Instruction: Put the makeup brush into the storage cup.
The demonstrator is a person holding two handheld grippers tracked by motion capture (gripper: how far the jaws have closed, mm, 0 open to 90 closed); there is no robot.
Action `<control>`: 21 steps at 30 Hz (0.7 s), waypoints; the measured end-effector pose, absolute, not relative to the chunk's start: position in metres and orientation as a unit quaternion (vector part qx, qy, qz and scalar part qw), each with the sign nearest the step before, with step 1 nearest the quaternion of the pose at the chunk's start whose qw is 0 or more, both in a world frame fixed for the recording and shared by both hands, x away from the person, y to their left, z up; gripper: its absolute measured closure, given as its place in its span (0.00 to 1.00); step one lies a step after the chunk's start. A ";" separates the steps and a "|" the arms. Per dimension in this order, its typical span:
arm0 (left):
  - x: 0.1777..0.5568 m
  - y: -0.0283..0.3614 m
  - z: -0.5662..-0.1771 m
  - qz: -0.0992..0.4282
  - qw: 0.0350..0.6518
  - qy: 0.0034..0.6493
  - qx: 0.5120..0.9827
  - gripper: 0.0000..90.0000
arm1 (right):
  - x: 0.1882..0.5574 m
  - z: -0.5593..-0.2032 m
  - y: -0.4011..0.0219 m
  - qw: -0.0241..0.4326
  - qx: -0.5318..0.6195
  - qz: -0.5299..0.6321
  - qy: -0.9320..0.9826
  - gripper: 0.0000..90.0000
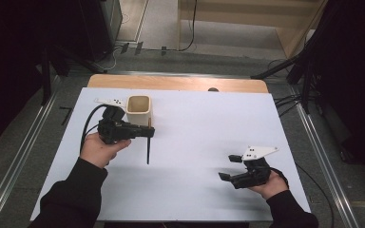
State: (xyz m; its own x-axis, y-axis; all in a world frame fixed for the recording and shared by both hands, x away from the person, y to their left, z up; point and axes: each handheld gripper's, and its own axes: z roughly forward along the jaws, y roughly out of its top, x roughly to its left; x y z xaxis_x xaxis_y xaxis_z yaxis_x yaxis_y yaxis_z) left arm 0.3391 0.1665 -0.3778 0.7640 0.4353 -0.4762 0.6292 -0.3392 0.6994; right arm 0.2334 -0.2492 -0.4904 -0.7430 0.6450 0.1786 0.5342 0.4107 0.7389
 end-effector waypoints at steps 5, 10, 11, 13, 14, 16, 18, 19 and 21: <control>0.345 0.170 -0.370 -0.098 0.475 0.333 0.809 0.93 | 0.233 -0.490 -0.249 0.067 0.351 0.413 0.837 0.24; 0.351 0.171 -0.364 -0.091 0.473 0.339 0.808 0.93 | 0.233 -0.490 -0.249 0.066 0.352 0.414 0.837 0.24; 0.353 0.171 -0.362 -0.089 0.474 0.340 0.807 0.93 | 0.233 -0.490 -0.249 0.067 0.353 0.414 0.837 0.24; 0.355 0.170 -0.359 -0.086 0.474 0.341 0.807 0.93 | 0.234 -0.490 -0.249 0.067 0.353 0.414 0.837 0.24; 0.356 0.170 -0.358 -0.086 0.475 0.342 0.807 0.93 | 0.234 -0.490 -0.249 0.067 0.352 0.414 0.837 0.24; 0.358 0.169 -0.354 -0.080 0.475 0.341 0.807 0.93 | 0.234 -0.491 -0.249 0.066 0.351 0.414 0.837 0.24; 0.361 0.170 -0.351 -0.076 0.476 0.344 0.805 0.93 | 0.234 -0.491 -0.249 0.066 0.351 0.414 0.838 0.24; 0.363 0.170 -0.349 -0.073 0.477 0.346 0.804 0.93 | 0.234 -0.491 -0.249 0.067 0.350 0.414 0.838 0.24; 0.367 0.171 -0.343 -0.066 0.480 0.350 0.802 0.93 | 0.234 -0.491 -0.249 0.064 0.352 0.413 0.837 0.24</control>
State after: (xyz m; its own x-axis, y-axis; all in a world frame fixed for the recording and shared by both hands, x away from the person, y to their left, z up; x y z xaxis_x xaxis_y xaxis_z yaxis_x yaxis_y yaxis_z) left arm 0.3669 0.1708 -0.3435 0.7467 0.4975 -0.4415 0.6243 -0.2951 0.7233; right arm 0.2335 -0.2486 -0.4909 -0.7440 0.6426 0.1830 0.5363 0.4110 0.7372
